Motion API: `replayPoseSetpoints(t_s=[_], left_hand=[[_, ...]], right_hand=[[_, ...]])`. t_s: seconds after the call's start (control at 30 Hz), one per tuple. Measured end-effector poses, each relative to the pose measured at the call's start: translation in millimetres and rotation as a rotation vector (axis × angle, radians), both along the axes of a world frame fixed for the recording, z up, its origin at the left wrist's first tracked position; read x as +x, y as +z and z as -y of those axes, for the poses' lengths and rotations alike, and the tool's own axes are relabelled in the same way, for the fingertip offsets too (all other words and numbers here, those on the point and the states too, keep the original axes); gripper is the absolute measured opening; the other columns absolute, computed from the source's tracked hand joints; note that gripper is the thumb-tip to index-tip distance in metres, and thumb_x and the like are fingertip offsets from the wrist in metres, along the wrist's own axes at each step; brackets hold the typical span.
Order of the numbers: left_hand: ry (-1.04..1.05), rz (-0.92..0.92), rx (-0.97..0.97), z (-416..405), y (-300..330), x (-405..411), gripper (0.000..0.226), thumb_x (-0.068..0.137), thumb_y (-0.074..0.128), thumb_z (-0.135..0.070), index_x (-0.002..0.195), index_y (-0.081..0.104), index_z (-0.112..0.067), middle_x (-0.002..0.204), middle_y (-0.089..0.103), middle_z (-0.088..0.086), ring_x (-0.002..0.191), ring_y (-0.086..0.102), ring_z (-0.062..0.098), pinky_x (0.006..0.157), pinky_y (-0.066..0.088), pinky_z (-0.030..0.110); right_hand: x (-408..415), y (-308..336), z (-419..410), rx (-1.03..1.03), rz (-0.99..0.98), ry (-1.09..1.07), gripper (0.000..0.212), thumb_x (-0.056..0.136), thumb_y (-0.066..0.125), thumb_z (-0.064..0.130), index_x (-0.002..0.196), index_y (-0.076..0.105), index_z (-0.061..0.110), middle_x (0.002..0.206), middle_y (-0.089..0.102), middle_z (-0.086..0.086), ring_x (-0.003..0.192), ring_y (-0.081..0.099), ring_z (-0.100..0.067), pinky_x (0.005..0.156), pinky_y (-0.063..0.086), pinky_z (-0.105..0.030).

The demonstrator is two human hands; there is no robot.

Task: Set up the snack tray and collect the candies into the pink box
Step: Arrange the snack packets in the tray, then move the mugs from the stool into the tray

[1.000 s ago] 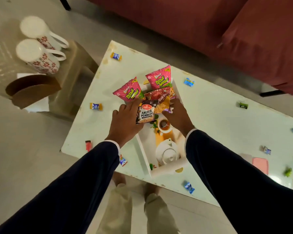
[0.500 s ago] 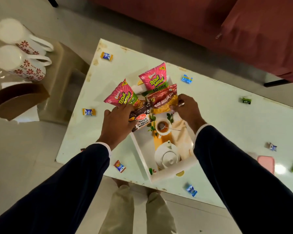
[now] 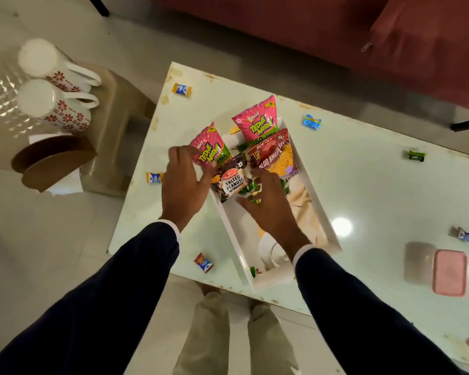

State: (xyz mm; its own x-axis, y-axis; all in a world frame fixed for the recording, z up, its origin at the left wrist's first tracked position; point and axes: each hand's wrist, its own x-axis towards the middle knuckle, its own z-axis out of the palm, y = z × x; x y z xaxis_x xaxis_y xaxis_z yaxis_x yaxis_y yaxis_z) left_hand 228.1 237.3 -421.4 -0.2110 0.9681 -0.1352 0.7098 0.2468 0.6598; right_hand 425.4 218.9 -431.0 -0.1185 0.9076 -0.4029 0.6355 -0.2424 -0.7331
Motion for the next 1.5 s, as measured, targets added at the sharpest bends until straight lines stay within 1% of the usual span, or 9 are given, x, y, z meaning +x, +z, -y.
replayPoseSetpoints(t_s=[0.1,0.2,0.4,0.67,0.83,0.93,1.1,1.3,1.5], left_hand=[[0.155,0.065,-0.130,-19,-9,-14,0.054,0.095,0.070,-0.028,0.140,0.046,-0.013,0.139,0.048,0.010,0.111,0.061,0.021,0.083,0.050,0.031],[0.146,0.203,-0.292,-41,-18,-20,0.050,0.093,0.072,-0.021,0.138,0.053,-0.011,0.133,0.062,0.011,0.117,0.062,0.024,0.087,0.042,0.024],[-0.102,0.133,-0.225,-59,-15,-22,0.048,0.091,0.072,-0.015,0.137,0.056,-0.014,0.131,0.061,0.012,0.119,0.058,0.021,0.096,0.051,0.032],[-0.151,0.221,-0.184,-33,-16,-38,0.078,0.095,0.070,-0.006,0.160,0.028,-0.017,0.147,0.037,0.012,0.127,0.049,0.014,0.102,0.048,0.026],[-0.187,0.009,-0.192,5,-6,-49,0.070,0.093,0.069,-0.008,0.154,0.038,-0.019,0.152,0.037,0.009,0.131,0.053,0.032,0.105,0.048,0.049],[-0.193,-0.147,-0.245,29,18,-53,0.068,0.093,0.066,-0.017,0.154,0.037,-0.025,0.154,0.037,0.003,0.134,0.049,0.031,0.101,0.046,0.052],[-0.157,-0.235,-0.238,43,77,-76,0.059,0.094,0.063,-0.020,0.149,0.043,-0.024,0.153,0.041,0.003,0.138,0.045,0.029,0.104,0.044,0.052],[0.020,-0.419,-0.189,19,130,-141,0.051,0.093,0.061,-0.026,0.141,0.045,-0.016,0.143,0.048,0.010,0.130,0.047,0.034,0.101,0.041,0.050],[0.158,-0.448,-0.137,-30,115,-229,0.066,0.088,0.067,-0.045,0.141,0.044,-0.012,0.144,0.046,0.012,0.129,0.045,0.036,0.102,0.037,0.053]], right_hand=[[-19,-7,-1,-0.032,0.101,-0.027,0.070,0.083,0.077,0.043,0.142,0.045,0.022,0.136,0.046,-0.007,0.118,0.057,-0.031,0.090,0.053,-0.048],[-31,-12,-11,-0.056,0.194,-0.032,0.058,0.091,0.066,0.048,0.140,0.045,0.025,0.139,0.045,-0.006,0.118,0.058,-0.032,0.093,0.048,-0.050],[-30,-11,-26,-0.117,0.191,0.004,0.051,0.095,0.062,0.047,0.137,0.050,0.020,0.138,0.051,-0.010,0.120,0.057,-0.033,0.096,0.051,-0.050],[-27,0,-38,-0.066,0.408,0.232,0.048,0.102,0.047,0.049,0.136,0.049,0.016,0.138,0.051,-0.012,0.120,0.058,-0.036,0.091,0.053,-0.048],[-20,19,-32,0.014,0.438,0.186,0.051,0.096,0.052,0.056,0.131,0.052,0.018,0.134,0.056,-0.006,0.116,0.060,-0.030,0.081,0.049,-0.039],[-20,46,-25,0.119,0.363,0.211,0.039,0.097,0.058,0.043,0.126,0.053,0.017,0.129,0.053,-0.005,0.112,0.059,-0.029,0.077,0.051,-0.039],[-50,99,-36,0.199,0.252,0.460,0.032,0.097,0.060,0.024,0.126,0.056,0.014,0.126,0.056,-0.009,0.114,0.057,-0.030,0.091,0.051,-0.044],[-134,144,-77,0.236,0.173,0.613,0.036,0.096,0.062,0.027,0.130,0.054,0.016,0.123,0.057,-0.005,0.110,0.059,-0.022,0.093,0.051,-0.043],[-227,131,-149,0.314,0.206,0.630,0.041,0.092,0.064,0.027,0.130,0.049,0.022,0.131,0.051,-0.003,0.117,0.055,-0.026,0.093,0.053,-0.045]])
